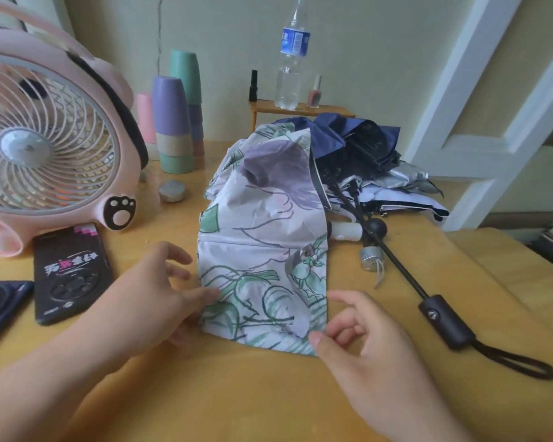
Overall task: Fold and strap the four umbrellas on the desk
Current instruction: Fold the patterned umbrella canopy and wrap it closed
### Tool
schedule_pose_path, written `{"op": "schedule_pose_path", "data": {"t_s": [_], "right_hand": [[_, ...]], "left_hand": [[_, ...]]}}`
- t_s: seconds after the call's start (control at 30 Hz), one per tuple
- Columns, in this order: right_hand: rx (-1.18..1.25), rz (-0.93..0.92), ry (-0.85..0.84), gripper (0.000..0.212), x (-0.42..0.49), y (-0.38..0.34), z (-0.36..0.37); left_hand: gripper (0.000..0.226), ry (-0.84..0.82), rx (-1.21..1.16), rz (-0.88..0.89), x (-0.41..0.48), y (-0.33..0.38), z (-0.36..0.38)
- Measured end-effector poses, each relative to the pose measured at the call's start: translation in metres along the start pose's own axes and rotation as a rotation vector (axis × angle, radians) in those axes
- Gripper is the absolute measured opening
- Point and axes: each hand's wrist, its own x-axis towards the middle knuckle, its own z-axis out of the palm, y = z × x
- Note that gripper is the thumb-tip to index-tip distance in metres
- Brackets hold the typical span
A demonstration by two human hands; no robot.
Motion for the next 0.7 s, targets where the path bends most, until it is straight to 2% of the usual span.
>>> {"op": "schedule_pose_path", "data": {"t_s": [0.07, 0.17, 0.27, 0.4, 0.47, 0.57, 0.7], "right_hand": [[-0.040, -0.015, 0.118, 0.038, -0.006, 0.005, 0.010], [-0.131, -0.039, 0.206, 0.036, -0.006, 0.009, 0.014], [-0.140, -0.049, 0.178, 0.036, -0.007, 0.009, 0.014], [0.092, -0.056, 0.036, 0.044, -0.009, 0.009, 0.009], [0.223, -0.085, 0.011, 0.042, -0.008, 0.007, 0.006], [0.311, -0.078, 0.046, 0.042, -0.006, 0.012, 0.004], [0.390, -0.085, 0.148, 0.044, -0.005, 0.011, 0.000]], "left_hand": [[0.041, 0.000, -0.150, 0.000, 0.001, -0.001, 0.001], [0.043, -0.143, -0.350, -0.021, 0.002, -0.003, 0.002], [0.044, -0.166, -0.281, -0.023, 0.003, -0.006, 0.004], [0.044, -0.038, -0.121, 0.021, 0.004, -0.007, 0.000], [0.049, -0.120, -0.193, 0.003, 0.002, -0.006, -0.001], [0.062, -0.279, -0.268, -0.038, -0.002, -0.003, 0.000], [0.048, -0.251, -0.221, -0.051, -0.002, -0.002, -0.001]]}}
